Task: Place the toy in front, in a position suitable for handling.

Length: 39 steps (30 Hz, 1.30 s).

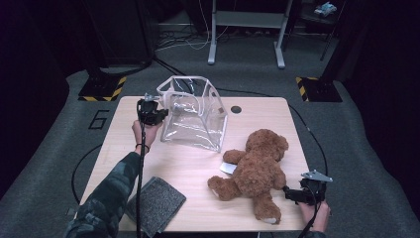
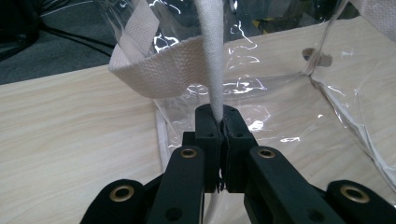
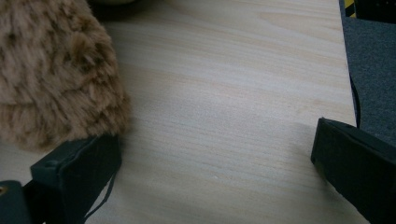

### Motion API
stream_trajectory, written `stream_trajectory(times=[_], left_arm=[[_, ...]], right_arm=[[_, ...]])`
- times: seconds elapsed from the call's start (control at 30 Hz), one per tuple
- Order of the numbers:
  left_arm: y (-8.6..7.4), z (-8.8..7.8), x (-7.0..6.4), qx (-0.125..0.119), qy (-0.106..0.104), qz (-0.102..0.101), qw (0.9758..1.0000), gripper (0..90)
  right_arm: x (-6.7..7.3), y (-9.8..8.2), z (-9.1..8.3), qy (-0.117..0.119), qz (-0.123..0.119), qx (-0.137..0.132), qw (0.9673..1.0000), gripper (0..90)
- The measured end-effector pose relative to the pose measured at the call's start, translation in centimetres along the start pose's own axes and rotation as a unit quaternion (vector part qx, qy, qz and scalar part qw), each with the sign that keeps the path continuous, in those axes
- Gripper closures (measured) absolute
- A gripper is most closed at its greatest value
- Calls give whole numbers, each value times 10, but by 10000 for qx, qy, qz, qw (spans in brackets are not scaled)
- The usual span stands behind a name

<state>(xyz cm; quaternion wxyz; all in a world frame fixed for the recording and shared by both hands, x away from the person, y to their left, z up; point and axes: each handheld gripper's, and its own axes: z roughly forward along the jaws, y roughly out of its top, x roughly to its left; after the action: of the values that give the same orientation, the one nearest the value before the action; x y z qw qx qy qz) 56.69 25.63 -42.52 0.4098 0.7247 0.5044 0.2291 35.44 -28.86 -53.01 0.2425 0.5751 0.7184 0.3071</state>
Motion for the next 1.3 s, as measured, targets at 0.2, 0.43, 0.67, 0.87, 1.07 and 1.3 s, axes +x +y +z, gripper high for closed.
stream_trajectory(times=[0.2,0.43,0.67,0.87,1.07,1.3], left_arm=[[-2,-6,13,-5,165,-56,9998,874],[-6,-12,27,-67,339,-169,9993,873],[-10,-20,44,-48,484,-240,9985,874],[-16,-32,63,-70,686,-386,9969,873],[-22,-42,79,-120,861,-479,9951,873],[-30,-54,94,-150,1007,-701,9923,873]], right_arm=[[0,0,0,-12,4,-16,10000,11],[0,0,0,-1,0,-1,10000,11],[0,0,0,-1,1,-1,10000,11],[0,0,0,-3,2,-2,10000,10],[0,0,0,-9,26,8,10000,11],[0,0,0,-10,29,8,10000,11]])
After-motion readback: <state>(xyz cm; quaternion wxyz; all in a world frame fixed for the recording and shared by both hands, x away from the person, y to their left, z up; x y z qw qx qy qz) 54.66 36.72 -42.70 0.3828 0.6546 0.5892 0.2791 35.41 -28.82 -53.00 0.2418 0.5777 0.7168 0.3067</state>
